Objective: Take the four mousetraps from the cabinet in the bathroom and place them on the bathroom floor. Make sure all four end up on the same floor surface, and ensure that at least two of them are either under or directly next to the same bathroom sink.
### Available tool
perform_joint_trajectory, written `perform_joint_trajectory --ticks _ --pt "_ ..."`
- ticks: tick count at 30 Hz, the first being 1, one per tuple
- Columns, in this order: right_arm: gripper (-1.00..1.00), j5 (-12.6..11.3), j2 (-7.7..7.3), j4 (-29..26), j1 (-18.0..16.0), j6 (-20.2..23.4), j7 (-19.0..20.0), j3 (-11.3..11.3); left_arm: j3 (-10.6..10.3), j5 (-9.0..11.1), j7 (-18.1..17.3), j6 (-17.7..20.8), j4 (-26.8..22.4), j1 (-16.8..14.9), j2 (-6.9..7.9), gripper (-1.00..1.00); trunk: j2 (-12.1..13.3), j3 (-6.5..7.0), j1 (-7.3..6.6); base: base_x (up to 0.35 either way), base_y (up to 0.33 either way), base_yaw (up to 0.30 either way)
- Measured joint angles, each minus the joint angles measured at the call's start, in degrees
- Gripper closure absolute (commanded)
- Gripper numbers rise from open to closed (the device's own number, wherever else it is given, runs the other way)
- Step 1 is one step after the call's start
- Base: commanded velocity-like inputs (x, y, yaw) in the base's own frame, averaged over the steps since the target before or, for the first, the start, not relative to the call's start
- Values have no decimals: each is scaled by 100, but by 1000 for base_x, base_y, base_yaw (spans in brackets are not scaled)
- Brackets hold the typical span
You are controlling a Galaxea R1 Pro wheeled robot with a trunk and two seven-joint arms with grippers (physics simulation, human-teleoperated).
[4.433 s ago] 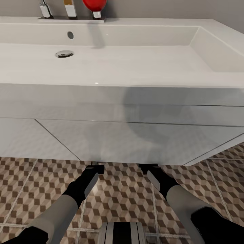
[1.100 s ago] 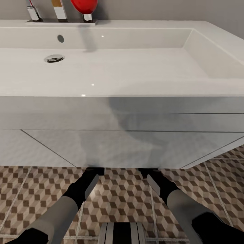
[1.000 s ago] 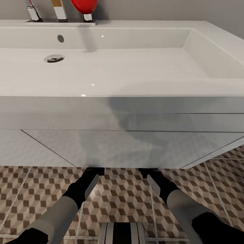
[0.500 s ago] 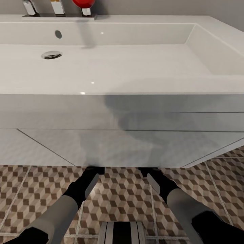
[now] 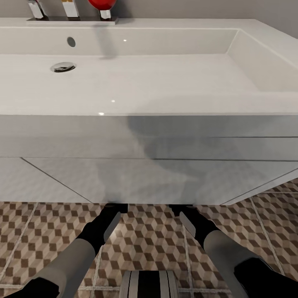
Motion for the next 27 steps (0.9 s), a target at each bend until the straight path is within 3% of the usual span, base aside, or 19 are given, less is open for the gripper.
perform_joint_trajectory --ticks 27 --pt "100 -1 0 0 0 0 0 -1 0 0 0 0 0 0 0 100 0 0 0 0 0 0"
